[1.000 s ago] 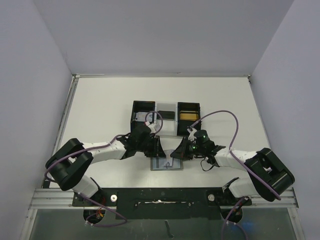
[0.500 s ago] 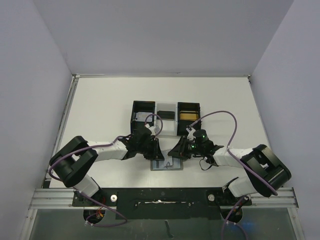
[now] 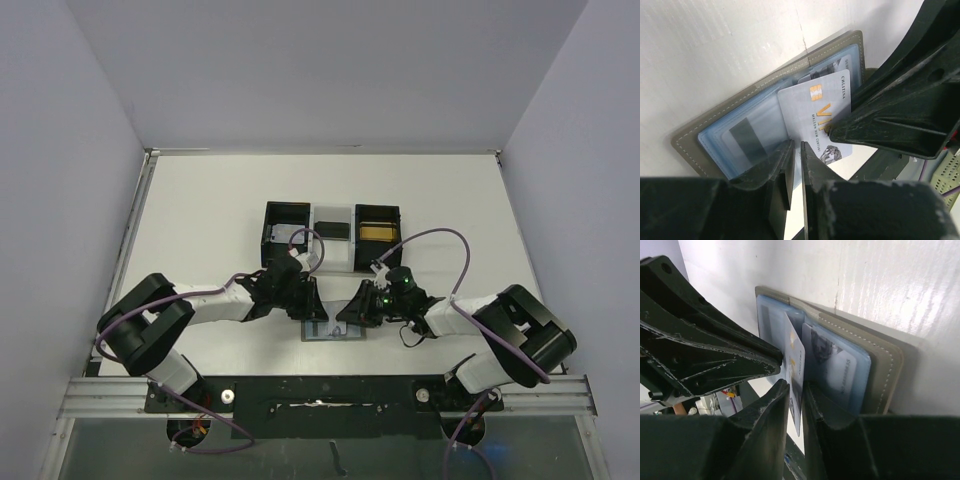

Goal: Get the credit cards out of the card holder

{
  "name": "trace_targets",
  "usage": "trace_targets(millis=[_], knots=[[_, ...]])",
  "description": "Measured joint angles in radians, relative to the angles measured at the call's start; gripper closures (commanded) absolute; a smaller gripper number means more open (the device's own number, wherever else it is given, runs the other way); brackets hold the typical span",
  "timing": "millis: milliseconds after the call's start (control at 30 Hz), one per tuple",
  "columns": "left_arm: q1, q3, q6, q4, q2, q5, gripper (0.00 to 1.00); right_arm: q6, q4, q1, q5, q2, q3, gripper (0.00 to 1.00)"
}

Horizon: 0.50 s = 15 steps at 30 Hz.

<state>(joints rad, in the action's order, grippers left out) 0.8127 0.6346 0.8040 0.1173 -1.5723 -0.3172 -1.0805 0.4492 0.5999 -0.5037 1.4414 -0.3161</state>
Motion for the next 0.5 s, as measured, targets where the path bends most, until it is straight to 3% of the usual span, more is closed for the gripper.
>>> trace_targets(millis=[233,500], knots=[[0.003,-0.002,-0.001,-0.003,0.007,0.013,0.88,0.004,0.018,0.036,0.006,0.012,-0.002,1.00],[0.004,-0.005,-0.001,-0.009,0.014,0.020,0.88,0.027,0.022,0.037,0.014,0.009,-0.011,1.00]])
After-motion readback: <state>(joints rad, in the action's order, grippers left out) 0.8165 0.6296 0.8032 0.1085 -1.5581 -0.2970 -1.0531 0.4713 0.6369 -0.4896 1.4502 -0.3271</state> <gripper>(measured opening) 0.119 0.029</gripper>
